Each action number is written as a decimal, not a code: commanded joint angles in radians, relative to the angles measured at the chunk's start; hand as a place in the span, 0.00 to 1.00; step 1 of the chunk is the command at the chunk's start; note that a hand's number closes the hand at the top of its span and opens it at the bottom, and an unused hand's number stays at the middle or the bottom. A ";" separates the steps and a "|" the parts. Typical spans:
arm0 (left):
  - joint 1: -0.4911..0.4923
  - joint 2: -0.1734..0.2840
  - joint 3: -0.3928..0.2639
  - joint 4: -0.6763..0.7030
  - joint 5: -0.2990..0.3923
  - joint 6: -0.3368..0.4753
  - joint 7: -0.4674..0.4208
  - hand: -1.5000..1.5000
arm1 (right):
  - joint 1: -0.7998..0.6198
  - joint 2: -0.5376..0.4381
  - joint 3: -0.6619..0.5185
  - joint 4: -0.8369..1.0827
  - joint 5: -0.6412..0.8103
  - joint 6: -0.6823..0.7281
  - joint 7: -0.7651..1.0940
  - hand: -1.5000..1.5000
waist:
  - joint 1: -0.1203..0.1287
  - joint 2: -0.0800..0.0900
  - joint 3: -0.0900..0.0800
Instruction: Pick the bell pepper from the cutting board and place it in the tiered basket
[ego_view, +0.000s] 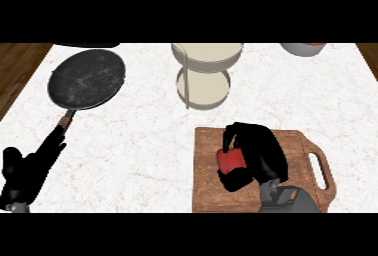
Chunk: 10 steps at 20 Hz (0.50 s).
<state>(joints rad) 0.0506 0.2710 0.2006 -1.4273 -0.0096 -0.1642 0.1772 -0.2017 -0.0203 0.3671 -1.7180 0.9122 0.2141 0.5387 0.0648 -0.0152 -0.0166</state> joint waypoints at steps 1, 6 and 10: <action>-0.007 -0.005 -0.017 0.004 -0.004 -0.010 0.007 0.50 | -0.114 0.019 0.067 0.004 0.147 -0.094 0.192 1.00 | 0.024 -0.006 -0.003; -0.020 -0.003 -0.034 0.008 -0.017 -0.014 0.015 0.50 | -0.283 0.020 0.127 0.015 0.286 -0.163 0.427 1.00 | 0.043 -0.006 0.000; -0.065 -0.010 -0.041 0.015 -0.015 -0.012 0.025 0.50 | -0.434 0.020 0.176 0.052 0.346 -0.203 0.614 1.00 | 0.059 0.006 0.004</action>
<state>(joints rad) 0.0151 0.2664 0.1712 -1.4164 -0.0235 -0.1734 0.1914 -0.5075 -0.0028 0.5019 -1.6922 1.1881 0.0539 0.9749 0.1097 -0.0163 -0.0153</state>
